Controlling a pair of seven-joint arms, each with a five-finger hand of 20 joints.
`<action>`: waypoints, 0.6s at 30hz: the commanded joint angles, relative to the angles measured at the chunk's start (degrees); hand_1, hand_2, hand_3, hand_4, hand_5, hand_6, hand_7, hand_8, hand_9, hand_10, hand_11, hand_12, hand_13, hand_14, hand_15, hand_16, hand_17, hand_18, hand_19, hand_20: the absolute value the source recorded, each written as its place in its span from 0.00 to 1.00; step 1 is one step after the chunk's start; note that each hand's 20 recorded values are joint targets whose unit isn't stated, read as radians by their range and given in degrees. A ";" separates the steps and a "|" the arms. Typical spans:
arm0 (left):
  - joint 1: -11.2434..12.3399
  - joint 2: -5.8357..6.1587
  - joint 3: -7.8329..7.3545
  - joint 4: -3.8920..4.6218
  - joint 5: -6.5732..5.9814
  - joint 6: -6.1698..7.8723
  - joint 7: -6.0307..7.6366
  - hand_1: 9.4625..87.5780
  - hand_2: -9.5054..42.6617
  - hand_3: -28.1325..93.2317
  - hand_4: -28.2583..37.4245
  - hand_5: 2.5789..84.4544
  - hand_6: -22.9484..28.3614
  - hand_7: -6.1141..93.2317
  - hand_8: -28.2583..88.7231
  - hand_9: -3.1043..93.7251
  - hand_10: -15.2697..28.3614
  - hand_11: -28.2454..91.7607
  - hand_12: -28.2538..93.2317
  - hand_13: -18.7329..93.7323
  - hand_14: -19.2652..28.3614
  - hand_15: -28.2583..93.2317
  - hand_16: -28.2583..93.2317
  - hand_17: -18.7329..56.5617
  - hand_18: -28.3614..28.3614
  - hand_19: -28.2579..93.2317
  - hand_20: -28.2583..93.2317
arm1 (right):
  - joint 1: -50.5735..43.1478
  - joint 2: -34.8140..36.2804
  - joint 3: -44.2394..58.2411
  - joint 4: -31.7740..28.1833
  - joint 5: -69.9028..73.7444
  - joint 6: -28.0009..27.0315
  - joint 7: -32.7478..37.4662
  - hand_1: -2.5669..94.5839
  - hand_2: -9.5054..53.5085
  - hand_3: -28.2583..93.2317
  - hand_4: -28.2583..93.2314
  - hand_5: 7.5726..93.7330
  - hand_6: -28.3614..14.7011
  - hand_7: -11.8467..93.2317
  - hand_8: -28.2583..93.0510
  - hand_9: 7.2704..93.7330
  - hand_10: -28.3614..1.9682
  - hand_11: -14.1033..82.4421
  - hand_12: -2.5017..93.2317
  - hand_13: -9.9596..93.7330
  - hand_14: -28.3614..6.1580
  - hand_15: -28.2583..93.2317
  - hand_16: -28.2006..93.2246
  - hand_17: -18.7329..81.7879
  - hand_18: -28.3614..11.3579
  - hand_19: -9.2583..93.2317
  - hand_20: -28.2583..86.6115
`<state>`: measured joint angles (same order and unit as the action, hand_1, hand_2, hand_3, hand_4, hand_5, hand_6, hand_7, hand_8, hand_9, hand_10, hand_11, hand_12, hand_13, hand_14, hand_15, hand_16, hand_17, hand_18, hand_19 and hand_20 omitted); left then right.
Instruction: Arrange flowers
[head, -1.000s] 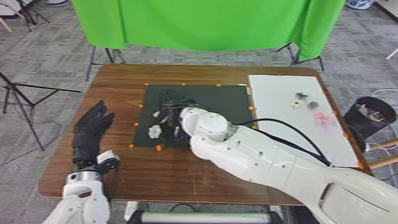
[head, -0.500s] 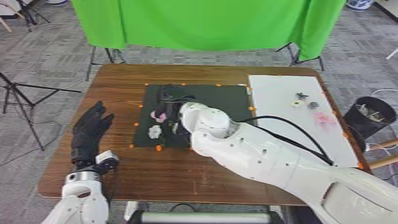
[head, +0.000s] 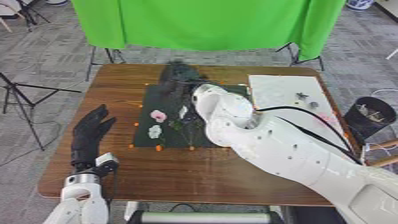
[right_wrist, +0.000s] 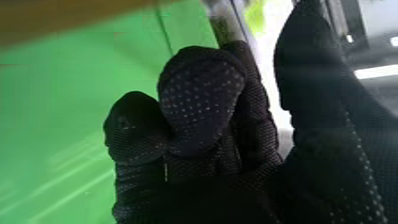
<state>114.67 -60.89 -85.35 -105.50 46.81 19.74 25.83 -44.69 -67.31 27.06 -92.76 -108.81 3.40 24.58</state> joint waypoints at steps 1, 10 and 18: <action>2.09 0.36 -1.32 -1.13 -0.03 1.26 0.34 0.25 0.22 0.81 0.23 0.54 0.47 0.28 0.15 0.43 0.61 0.40 0.33 0.51 0.73 0.47 0.25 0.37 0.76 0.39 0.42 | -6.44 17.54 15.58 -10.95 -3.07 5.68 -1.49 0.47 0.00 0.82 0.06 0.59 0.69 0.28 0.16 0.61 0.50 0.23 0.18 0.97 0.76 0.68 0.48 0.79 0.41 1.00 0.62; 2.11 0.05 -0.99 -1.04 -0.47 1.59 0.85 0.26 0.20 0.82 0.20 0.56 0.47 0.27 0.16 0.44 0.61 0.40 0.33 0.51 0.74 0.47 0.24 0.37 0.76 0.39 0.42 | -25.81 27.48 37.27 -15.16 -5.22 4.10 3.28 0.37 0.00 0.78 0.06 0.56 0.62 0.23 0.18 0.62 0.43 0.25 0.21 0.93 0.69 0.69 0.47 0.75 0.35 1.00 0.63; 1.94 -0.17 -1.25 -1.08 -0.40 1.73 1.28 0.26 0.18 0.83 0.19 0.57 0.47 0.27 0.16 0.44 0.62 0.41 0.33 0.51 0.74 0.48 0.24 0.37 0.76 0.39 0.42 | -39.08 32.35 47.88 -13.29 -10.64 0.73 6.67 0.30 0.00 0.73 0.00 0.56 0.59 0.22 0.19 0.62 0.40 0.30 0.26 0.91 0.64 0.71 0.47 0.73 0.30 1.00 0.64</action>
<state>115.96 -60.61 -86.16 -106.21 46.73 20.78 26.53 -71.97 -39.22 68.78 -108.58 -115.95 7.06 29.21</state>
